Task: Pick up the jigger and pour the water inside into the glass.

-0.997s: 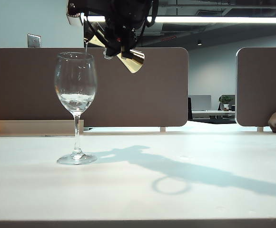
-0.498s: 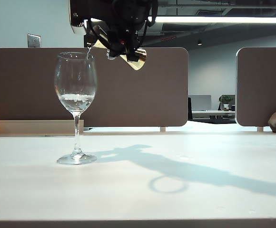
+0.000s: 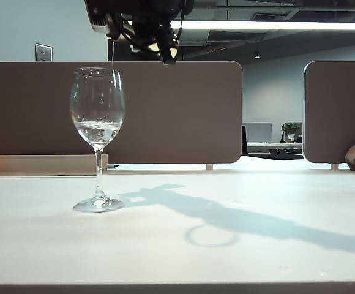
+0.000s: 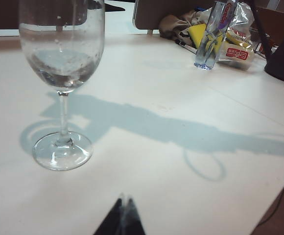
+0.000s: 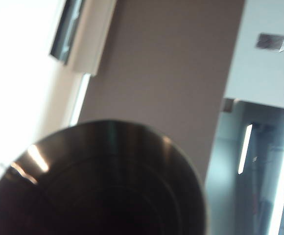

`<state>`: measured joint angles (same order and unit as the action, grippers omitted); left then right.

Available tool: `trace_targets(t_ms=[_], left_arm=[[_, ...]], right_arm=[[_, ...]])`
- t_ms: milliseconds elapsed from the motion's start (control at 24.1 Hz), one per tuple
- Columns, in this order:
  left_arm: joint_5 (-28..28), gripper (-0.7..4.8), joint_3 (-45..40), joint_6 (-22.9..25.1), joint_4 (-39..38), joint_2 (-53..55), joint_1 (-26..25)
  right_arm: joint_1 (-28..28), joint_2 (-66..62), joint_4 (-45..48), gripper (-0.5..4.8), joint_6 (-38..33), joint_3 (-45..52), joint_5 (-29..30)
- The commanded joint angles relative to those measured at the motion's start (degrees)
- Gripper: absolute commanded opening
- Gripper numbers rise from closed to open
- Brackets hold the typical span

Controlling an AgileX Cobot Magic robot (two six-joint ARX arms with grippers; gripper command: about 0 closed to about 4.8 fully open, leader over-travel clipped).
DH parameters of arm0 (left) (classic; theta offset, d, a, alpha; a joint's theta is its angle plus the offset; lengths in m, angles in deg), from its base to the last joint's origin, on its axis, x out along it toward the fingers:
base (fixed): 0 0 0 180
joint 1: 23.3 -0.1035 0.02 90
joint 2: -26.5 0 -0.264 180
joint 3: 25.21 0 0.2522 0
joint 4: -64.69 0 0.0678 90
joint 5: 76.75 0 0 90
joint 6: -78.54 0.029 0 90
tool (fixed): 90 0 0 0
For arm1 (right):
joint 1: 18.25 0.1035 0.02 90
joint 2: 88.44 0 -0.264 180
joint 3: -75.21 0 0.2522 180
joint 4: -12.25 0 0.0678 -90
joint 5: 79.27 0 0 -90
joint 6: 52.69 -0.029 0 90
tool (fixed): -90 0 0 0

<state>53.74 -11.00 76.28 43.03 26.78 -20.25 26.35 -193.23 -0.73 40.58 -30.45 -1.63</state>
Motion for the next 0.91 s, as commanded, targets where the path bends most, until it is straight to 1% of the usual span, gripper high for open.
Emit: trace_targets(t_ms=[42, 249, 374, 415, 498, 540, 665, 706, 748, 789, 831, 914], left_arm=[[0.26, -0.05, 0.04, 0.15, -0.17, 0.07, -0.07], [0.26, -0.05, 0.04, 0.15, -0.17, 0.07, -0.07], [0.26, -0.05, 0.04, 0.13, -0.17, 0.07, -0.07], [0.26, -0.05, 0.04, 0.15, -0.17, 0.07, -0.09], [0.26, -0.05, 0.04, 0.15, -0.17, 0.07, -0.07], [0.26, -0.05, 0.04, 0.15, -0.17, 0.07, -0.09], [0.26, -0.05, 0.04, 0.15, -0.17, 0.07, -0.07], [0.26, -0.05, 0.04, 0.15, -0.17, 0.07, -0.07], [0.26, -0.05, 0.04, 0.15, -0.17, 0.07, -0.07], [0.26, -0.05, 0.04, 0.13, -0.17, 0.07, -0.07], [0.26, -0.05, 0.04, 0.13, -0.17, 0.07, -0.07], [0.26, -0.05, 0.04, 0.15, -0.17, 0.07, -0.07]], right_arm=[[0.17, 0.42, 4.52, -0.01, 3.93, -0.48, 2.25], [0.22, 0.42, 5.88, -0.01, 4.63, -0.48, 3.13], [0.20, 0.42, 5.16, -0.01, 2.99, -0.48, 3.32], [0.20, 0.42, 5.14, -0.01, -0.15, -0.48, 3.17], [0.11, 0.42, 5.51, -0.01, -8.85, -0.46, 1.68], [-0.02, 0.44, 5.51, -0.01, -14.12, -0.46, -0.66], [-0.57, 0.79, 4.94, -0.01, -23.50, -0.37, -6.82], [-1.55, 1.77, 2.40, -0.01, -30.40, -0.31, -7.08], [-2.32, 2.99, -0.52, -0.01, -38.10, -0.04, -5.53], [-3.02, 4.00, -2.05, -0.01, -42.71, 0.52, -4.66], [-4.46, 6.03, -3.17, -0.01, -50.73, 2.69, -2.80], [-5.95, 8.09, -3.15, -0.01, -56.76, 5.64, 0.31]])
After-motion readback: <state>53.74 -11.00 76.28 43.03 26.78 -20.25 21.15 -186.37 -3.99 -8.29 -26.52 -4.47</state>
